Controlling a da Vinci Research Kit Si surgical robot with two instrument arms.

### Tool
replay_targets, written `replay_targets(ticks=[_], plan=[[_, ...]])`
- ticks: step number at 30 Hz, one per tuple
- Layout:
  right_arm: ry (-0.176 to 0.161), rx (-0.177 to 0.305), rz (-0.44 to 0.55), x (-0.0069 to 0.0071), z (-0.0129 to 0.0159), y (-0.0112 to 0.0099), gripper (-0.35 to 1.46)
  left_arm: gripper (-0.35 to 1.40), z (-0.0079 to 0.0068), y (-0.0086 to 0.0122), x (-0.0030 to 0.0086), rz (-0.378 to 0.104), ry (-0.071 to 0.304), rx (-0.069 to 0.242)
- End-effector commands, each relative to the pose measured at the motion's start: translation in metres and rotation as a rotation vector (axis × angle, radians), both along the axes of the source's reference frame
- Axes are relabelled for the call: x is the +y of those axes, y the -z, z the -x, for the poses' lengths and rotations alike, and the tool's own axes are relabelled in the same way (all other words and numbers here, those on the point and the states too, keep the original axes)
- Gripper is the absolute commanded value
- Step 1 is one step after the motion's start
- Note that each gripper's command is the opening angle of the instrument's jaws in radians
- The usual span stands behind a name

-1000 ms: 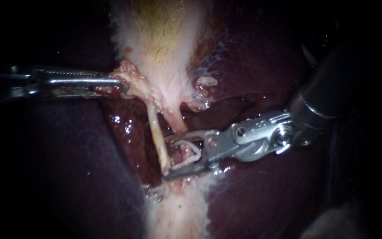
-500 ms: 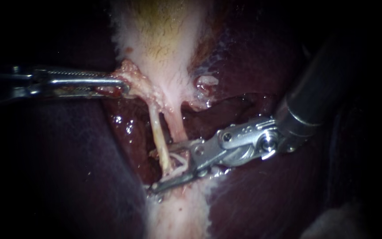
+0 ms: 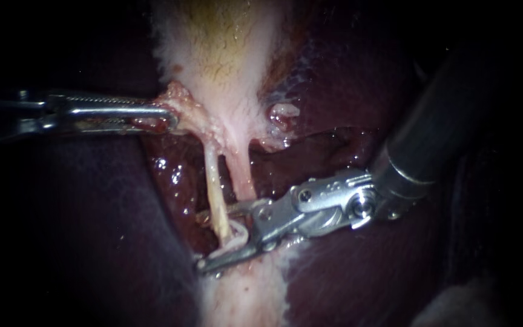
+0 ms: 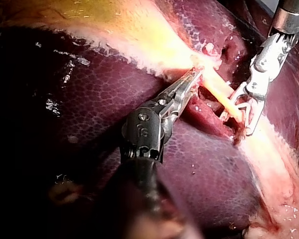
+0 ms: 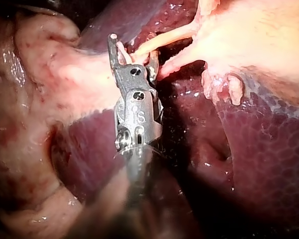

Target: Clipping first clip left tube

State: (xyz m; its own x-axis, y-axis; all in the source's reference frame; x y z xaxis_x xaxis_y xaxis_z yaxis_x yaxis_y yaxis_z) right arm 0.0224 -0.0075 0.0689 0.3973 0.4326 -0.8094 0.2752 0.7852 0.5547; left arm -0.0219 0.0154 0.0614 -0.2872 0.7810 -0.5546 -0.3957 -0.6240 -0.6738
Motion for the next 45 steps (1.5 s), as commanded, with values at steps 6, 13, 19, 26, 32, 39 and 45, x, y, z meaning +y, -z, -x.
replay_targets(ticks=[6, 13, 19, 26, 32, 39, 45], plan=[[0.059, 0.064, -0.018, -0.0018, -0.0003, 0.0024, 0.50, -0.35, -0.0002, -0.0004, 0.0002, 0.000, -0.003, -0.002], [0.127, 0.127, -0.045, -0.0037, -0.0010, 0.0049, 0.48, -0.35, -0.0004, -0.0006, 0.0003, 0.000, -0.003, -0.003], [0.134, 0.135, -0.043, -0.0039, -0.0011, 0.0052, 0.47, -0.35, -0.0004, -0.0006, 0.0003, 0.000, -0.003, -0.003], [0.130, 0.133, -0.049, -0.0036, -0.0010, 0.0048, 0.45, -0.35, -0.0004, -0.0006, 0.0003, 0.000, -0.004, -0.003], [0.130, 0.133, -0.050, -0.0033, -0.0010, 0.0046, 0.32, -0.35, -0.0003, -0.0006, 0.0003, 0.000, -0.003, -0.003], [0.116, 0.129, -0.046, -0.0026, -0.0006, 0.0040, 0.05, -0.35, -0.0003, -0.0006, 0.0003, 0.000, -0.003, -0.003], [0.108, 0.126, -0.043, -0.0018, 0.0001, 0.0030, -0.35, -0.35, -0.0003, -0.0006, 0.0003, 0.000, -0.003, -0.003]])
